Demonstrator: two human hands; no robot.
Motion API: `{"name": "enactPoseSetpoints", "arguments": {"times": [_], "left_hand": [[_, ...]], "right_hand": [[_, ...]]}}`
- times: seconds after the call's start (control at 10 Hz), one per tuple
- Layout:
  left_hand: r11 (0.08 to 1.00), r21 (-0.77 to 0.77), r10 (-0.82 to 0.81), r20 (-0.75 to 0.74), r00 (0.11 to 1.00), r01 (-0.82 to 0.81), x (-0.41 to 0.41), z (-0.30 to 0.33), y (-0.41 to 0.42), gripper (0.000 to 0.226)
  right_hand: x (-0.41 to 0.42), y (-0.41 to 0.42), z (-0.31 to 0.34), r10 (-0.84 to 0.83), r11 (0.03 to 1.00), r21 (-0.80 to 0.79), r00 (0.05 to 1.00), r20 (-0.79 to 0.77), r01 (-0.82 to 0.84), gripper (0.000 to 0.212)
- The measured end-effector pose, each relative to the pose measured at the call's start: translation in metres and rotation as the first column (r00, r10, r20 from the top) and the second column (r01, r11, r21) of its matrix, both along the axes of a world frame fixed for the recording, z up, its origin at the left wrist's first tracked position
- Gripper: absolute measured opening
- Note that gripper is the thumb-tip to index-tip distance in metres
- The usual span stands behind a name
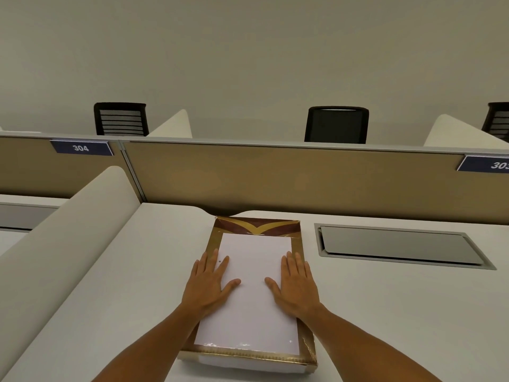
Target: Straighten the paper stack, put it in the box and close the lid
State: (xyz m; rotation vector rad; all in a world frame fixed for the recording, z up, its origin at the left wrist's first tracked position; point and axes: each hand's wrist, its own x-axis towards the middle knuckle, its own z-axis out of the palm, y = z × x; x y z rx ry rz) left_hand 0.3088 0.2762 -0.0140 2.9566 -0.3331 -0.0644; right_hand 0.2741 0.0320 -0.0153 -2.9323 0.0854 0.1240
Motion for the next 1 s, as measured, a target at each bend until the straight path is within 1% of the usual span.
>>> {"name": "enactPoseSetpoints", "arguments": {"times": [0.2,0.4,0.6,0.7,0.8,0.9,1.0], "left_hand": [[1.000,-0.005,-0.014,0.026,1.000,0.014,-0.001,-0.010,0.000,0.100],[1.000,-0.002,-0.005,0.053,0.999,0.005,0.002,-0.018,0.001,0.097],[1.000,0.018,-0.013,0.041,0.999,0.012,0.001,-0.018,0.000,0.096],[1.000,0.020,-0.013,0.033,0.999,0.012,0.002,-0.013,-0.001,0.098],[0.999,0.036,0.004,-0.004,1.000,-0.004,0.002,-0.006,-0.004,0.109],[0.999,0.051,0.019,-0.023,1.000,-0.018,0.005,0.006,-0.012,0.113],[0.998,0.068,0.010,0.044,0.999,-0.013,0.012,0.032,-0.027,0.110]], "right_hand": [[-0.002,0.002,-0.008,-0.014,1.000,-0.002,0.998,0.055,0.014,0.093],[-0.002,0.002,-0.013,-0.015,1.000,0.012,0.996,0.088,0.014,0.099],[-0.003,0.002,-0.012,-0.017,1.000,-0.003,0.999,0.041,0.017,0.090],[-0.001,0.002,-0.006,-0.015,1.000,-0.008,1.000,0.006,0.015,0.090],[0.000,0.000,0.004,0.008,1.000,0.006,0.997,-0.075,-0.008,0.103],[0.004,-0.005,0.018,0.009,0.999,0.041,0.991,-0.131,-0.004,0.098],[0.012,-0.015,0.041,0.004,0.996,0.085,0.998,-0.058,0.001,0.094]]}}
